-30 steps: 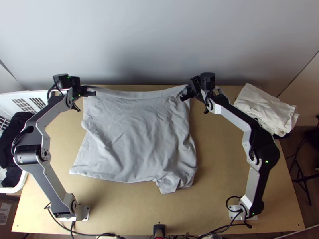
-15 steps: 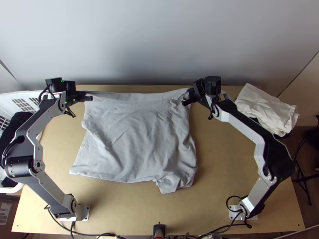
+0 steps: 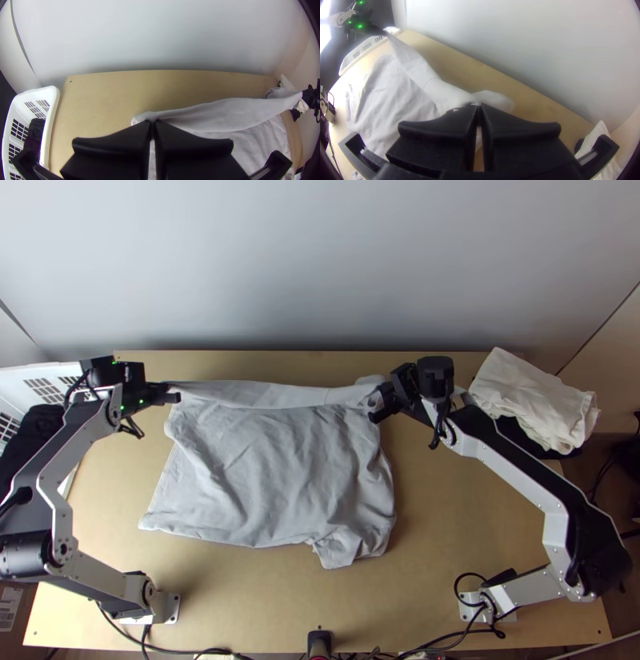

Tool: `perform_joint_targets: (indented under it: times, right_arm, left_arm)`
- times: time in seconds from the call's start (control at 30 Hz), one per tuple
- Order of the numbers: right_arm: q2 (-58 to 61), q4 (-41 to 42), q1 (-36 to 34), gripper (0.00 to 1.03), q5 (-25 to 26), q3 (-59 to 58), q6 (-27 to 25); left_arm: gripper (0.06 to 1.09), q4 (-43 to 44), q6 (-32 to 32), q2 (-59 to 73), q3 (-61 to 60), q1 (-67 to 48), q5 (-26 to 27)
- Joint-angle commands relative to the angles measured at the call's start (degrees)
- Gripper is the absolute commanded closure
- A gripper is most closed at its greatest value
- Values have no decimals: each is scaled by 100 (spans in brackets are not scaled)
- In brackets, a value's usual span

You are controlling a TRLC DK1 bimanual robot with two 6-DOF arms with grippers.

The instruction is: Fold the t-shirt

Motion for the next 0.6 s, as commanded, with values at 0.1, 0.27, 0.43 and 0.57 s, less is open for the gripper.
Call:
perform_joint_targets:
  times: [0.1, 0.27, 0.43, 0.57]
  right_arm:
    - [-674, -355, 214, 100, -128, -787, -61]
    - [-779, -434, 267, 100, -199, -963, -69]
    - [-797, -522, 346, 100, -216, -1112, -122]
    - [-823, -513, 337, 100, -216, -1261, -140]
  left_arm:
    - [105, -53, 89, -708, -811, 136, 11]
    - [105, -62, 80, -866, -1093, 119, 11]
    - [105, -62, 97, -910, -1295, 127, 11]
    - [105, -53, 115, -919, -1427, 127, 11]
